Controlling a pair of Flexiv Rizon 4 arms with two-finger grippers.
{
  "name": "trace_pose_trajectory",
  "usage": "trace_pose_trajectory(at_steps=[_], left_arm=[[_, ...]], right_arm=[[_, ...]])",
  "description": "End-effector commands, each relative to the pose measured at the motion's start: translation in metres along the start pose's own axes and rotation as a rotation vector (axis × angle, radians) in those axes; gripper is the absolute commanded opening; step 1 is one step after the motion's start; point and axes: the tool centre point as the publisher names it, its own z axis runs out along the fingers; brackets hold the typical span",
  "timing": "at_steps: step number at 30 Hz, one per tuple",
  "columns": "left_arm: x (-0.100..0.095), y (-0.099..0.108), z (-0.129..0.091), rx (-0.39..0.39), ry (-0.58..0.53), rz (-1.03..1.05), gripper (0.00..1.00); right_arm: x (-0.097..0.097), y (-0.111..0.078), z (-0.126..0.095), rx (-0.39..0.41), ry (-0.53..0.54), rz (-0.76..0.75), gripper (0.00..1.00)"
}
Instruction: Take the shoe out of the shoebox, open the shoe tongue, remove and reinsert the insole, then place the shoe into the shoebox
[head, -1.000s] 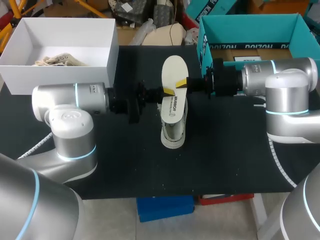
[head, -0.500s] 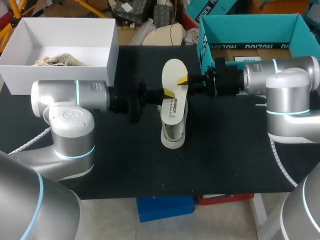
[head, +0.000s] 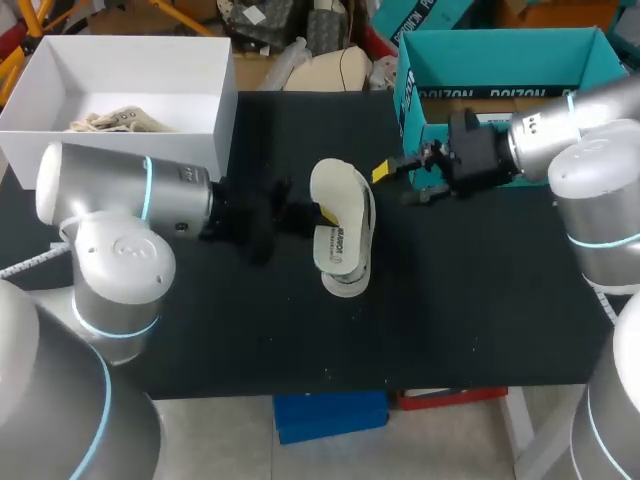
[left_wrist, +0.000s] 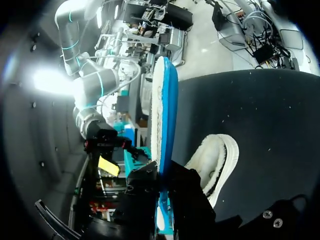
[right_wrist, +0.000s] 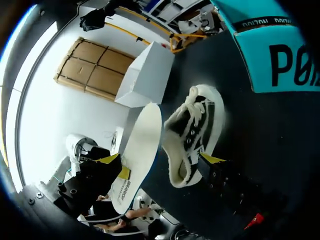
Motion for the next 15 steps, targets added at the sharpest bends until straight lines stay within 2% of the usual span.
trace_pose_trajectory(at_steps=[1,15], left_arm=[[0.0017,-0.015,-0.019,0.027,0.098,0.001,0.0],[0.0032,-0.0175,-0.0199,0.033,0.106,0.003,0.0]], right_arm=[[0.0059,-0.0141,-0.0237,-0.023,-0.303,-0.135,1.0],[0.0059,-0.0141,-0.0237,-0.023,-0.303,-0.135,1.0]])
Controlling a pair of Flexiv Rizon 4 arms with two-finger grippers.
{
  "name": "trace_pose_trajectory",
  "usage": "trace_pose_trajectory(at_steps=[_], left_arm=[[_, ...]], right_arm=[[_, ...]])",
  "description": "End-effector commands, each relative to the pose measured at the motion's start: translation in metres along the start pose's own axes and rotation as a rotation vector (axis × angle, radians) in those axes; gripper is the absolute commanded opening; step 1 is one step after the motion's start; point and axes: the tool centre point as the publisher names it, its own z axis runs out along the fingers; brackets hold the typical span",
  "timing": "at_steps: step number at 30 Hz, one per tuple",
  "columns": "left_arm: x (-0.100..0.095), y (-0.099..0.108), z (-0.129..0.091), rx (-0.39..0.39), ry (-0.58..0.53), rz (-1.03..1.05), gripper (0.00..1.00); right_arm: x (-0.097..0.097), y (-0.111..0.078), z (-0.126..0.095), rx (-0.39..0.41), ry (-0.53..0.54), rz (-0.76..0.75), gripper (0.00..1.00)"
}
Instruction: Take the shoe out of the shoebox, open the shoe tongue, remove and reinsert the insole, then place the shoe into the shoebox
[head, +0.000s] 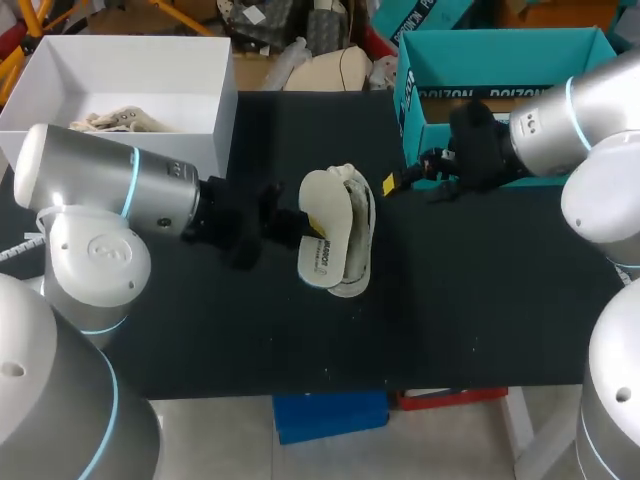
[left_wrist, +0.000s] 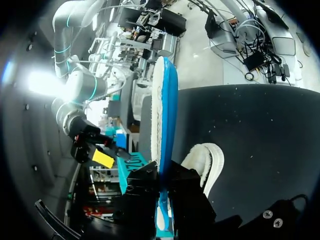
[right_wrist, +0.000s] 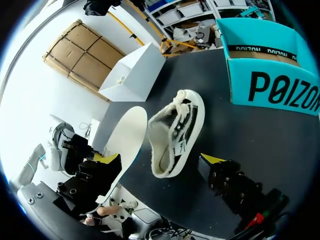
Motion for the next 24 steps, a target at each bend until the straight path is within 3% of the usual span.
trace_pose_trajectory(at_steps=[1,3,4,7,14,18,24], left_arm=[[-0.002,0.0,0.001,-0.003,0.026,-0.001,0.0],[-0.002,0.0,0.001,-0.003,0.026,-0.001,0.0],[-0.002,0.0,0.001,-0.003,0.026,-0.001,0.0],[-0.001,-0.012,-0.003,0.149,0.009,-0.106,0.0],[-0.004,-0.034,-0.004,0.316,-0.018,-0.237,0.0],[-0.003,-0.043,-0.004,0.369,-0.006,-0.273,0.0],[0.0,-0.055,-0.002,0.383,0.035,-0.272,0.0]], right_arm=[[0.002,0.001,0.001,0.004,-0.06,0.002,1.0],[0.002,0.001,0.001,0.004,-0.06,0.002,1.0],[0.002,-0.003,0.001,0.023,-0.12,-0.045,1.0],[-0.002,-0.015,-0.001,0.006,-0.188,-0.123,1.0],[-0.013,-0.048,-0.022,-0.084,-0.216,-0.171,1.0],[-0.019,-0.064,-0.033,-0.09,-0.235,-0.149,1.0],[-0.019,-0.082,-0.05,-0.121,-0.251,-0.154,1.0]])
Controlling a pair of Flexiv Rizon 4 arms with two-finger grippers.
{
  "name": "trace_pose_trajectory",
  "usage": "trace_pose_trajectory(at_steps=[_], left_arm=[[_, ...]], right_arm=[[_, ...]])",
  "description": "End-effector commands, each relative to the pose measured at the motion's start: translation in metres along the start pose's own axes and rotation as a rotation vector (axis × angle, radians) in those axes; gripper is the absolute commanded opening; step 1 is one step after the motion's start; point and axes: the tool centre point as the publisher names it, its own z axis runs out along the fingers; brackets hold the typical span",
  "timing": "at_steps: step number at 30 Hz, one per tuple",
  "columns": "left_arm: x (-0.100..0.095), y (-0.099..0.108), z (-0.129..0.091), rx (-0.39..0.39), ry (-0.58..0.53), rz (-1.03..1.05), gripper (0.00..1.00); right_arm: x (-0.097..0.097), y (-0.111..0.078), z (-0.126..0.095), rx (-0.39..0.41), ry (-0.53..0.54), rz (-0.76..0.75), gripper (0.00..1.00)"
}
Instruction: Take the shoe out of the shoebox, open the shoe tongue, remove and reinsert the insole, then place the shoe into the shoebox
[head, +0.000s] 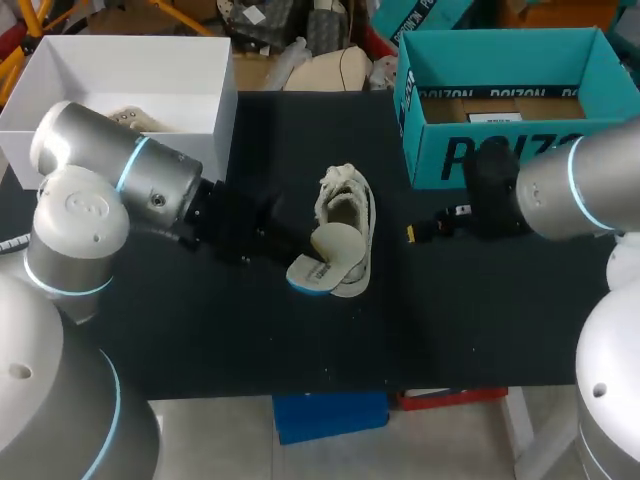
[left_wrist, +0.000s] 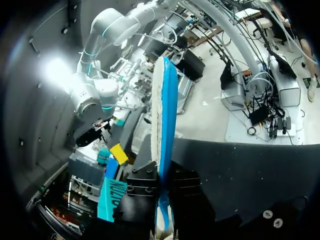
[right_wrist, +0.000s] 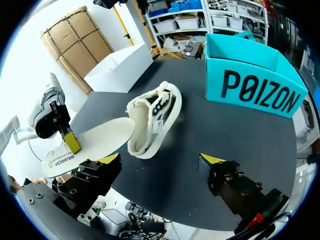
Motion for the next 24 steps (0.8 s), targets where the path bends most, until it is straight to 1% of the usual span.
trace_pose_trajectory(at_steps=[1,6,8,11,16,17,18,20,21,24], left_arm=[[0.0,-0.001,0.003,0.003,0.033,-0.001,0.0],[0.004,-0.003,0.007,0.006,0.049,-0.022,0.0],[0.005,-0.003,0.008,0.007,0.049,-0.033,0.0],[0.007,-0.002,0.01,-0.014,0.07,-0.053,0.0],[0.012,0.007,0.015,-0.043,0.164,0.0,0.0],[0.013,0.011,0.017,-0.039,0.186,0.022,0.0],[0.013,0.013,0.02,-0.015,0.206,0.027,0.0],[0.013,0.019,0.025,-0.017,0.247,0.055,0.0],[0.014,0.022,0.027,-0.001,0.28,0.064,0.0],[0.013,0.028,0.03,0.004,0.341,0.084,0.0]], right_arm=[[-0.001,-0.017,-0.026,-0.033,-0.005,-0.005,1.0],[-0.001,-0.025,-0.033,-0.032,-0.005,-0.019,1.0],[-0.001,-0.025,-0.033,-0.032,-0.005,-0.019,1.0],[-0.001,-0.025,-0.033,-0.032,-0.005,-0.019,1.0],[-0.001,-0.025,-0.033,-0.032,-0.005,-0.019,1.0],[-0.001,-0.025,-0.033,-0.032,-0.005,-0.019,1.0],[-0.001,-0.025,-0.033,-0.032,-0.005,-0.019,1.0],[-0.001,-0.025,-0.033,-0.032,-0.005,-0.019,1.0],[-0.001,-0.025,-0.033,-0.032,-0.005,-0.019,1.0],[-0.001,-0.025,-0.033,-0.032,-0.005,-0.019,1.0]])
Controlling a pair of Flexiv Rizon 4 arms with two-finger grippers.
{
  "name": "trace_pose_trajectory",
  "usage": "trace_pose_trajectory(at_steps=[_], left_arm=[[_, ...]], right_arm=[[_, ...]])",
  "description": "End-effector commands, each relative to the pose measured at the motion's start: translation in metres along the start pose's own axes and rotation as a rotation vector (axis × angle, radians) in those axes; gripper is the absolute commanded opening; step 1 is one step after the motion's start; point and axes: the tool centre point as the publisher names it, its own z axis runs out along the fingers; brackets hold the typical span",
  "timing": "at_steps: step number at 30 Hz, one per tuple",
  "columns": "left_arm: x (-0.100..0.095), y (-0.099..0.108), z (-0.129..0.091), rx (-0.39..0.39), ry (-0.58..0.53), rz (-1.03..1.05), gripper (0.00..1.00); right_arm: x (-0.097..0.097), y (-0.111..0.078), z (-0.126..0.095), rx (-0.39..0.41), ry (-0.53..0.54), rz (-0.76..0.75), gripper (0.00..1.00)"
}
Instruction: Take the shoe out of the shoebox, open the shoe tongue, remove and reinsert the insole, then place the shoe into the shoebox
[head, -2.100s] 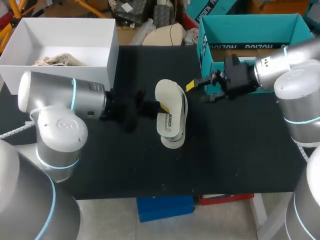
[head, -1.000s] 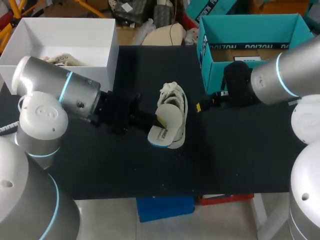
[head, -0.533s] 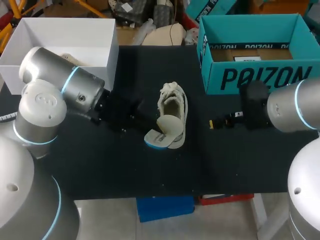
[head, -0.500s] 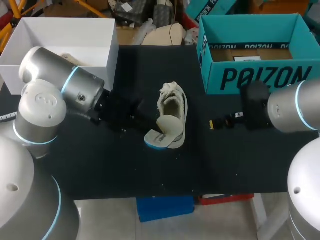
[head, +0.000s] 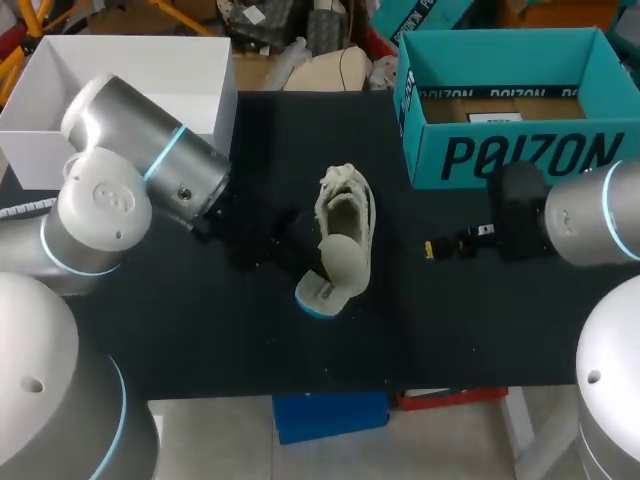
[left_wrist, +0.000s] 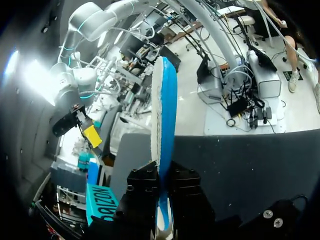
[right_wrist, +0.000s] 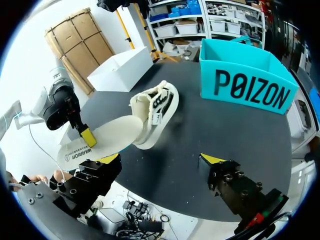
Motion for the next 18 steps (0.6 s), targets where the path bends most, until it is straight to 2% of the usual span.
trace_pose_trajectory(at_steps=[1,12,18], left_arm=[[-0.011,0.021,0.009,0.036,0.13,0.016,0.0],[-0.006,0.047,0.014,0.026,0.264,0.017,0.0],[-0.013,0.043,0.006,-0.003,0.321,0.044,0.0]], right_arm=[[-0.001,-0.001,-0.002,0.002,0.005,0.0,1.0],[-0.001,-0.001,-0.002,0.002,0.005,0.0,1.0],[-0.001,-0.001,-0.002,0.002,0.005,0.0,1.0]])
